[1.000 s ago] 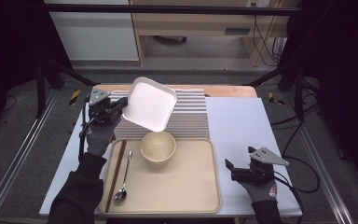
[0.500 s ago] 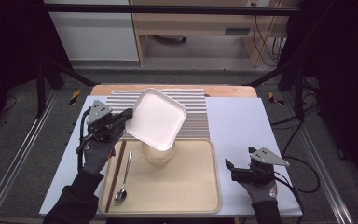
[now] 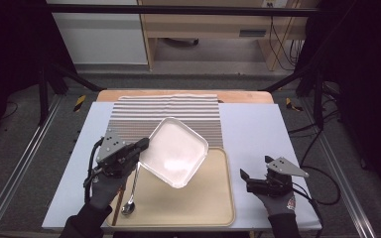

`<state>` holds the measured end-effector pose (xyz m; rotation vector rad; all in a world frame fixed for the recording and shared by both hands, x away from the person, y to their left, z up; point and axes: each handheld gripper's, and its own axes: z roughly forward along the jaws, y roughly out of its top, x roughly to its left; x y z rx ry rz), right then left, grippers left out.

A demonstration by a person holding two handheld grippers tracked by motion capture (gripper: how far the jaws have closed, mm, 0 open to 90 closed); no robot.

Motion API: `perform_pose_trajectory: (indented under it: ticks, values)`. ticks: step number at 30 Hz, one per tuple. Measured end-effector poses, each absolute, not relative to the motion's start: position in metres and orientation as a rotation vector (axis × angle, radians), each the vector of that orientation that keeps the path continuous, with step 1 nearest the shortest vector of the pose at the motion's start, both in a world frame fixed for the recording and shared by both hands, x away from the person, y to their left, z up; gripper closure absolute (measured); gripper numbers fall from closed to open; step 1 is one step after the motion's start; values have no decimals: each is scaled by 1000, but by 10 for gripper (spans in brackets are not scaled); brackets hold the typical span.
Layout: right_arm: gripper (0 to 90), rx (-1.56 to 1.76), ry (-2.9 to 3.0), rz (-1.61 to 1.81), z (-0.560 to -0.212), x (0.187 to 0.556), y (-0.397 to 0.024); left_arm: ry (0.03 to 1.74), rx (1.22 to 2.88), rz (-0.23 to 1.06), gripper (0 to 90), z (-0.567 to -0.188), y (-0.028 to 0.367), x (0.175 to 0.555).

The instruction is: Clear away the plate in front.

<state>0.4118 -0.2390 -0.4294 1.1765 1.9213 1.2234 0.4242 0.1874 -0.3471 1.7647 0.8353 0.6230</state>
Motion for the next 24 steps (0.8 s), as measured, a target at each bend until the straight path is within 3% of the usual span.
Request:
perform_pose_trajectory:
  ticks: [24]
  values:
    - [32,1179,1908,1237,-427,409,-241,787,1931,532,882,-393,141,404]
